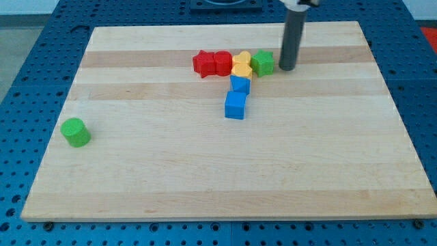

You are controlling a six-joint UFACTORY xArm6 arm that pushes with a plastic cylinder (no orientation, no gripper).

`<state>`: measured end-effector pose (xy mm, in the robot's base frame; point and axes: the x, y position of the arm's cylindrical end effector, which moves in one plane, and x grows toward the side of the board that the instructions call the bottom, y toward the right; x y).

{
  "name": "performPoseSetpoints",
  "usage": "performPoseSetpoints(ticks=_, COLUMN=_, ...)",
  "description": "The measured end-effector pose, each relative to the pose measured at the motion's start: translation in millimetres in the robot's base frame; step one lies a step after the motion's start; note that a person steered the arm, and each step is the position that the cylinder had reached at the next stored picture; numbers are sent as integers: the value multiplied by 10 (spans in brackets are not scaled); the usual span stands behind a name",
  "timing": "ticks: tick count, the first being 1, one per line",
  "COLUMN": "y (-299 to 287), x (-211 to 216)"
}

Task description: Move your arm to the left side of the board

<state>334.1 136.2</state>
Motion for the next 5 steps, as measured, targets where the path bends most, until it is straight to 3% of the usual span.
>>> performPoseSetpoints(ticks=2, y=605, x=849)
performPoseSetpoints(ticks=3, y=268, x=1447)
performPoseSetpoints(ticks=5, y=-1524, x=1843)
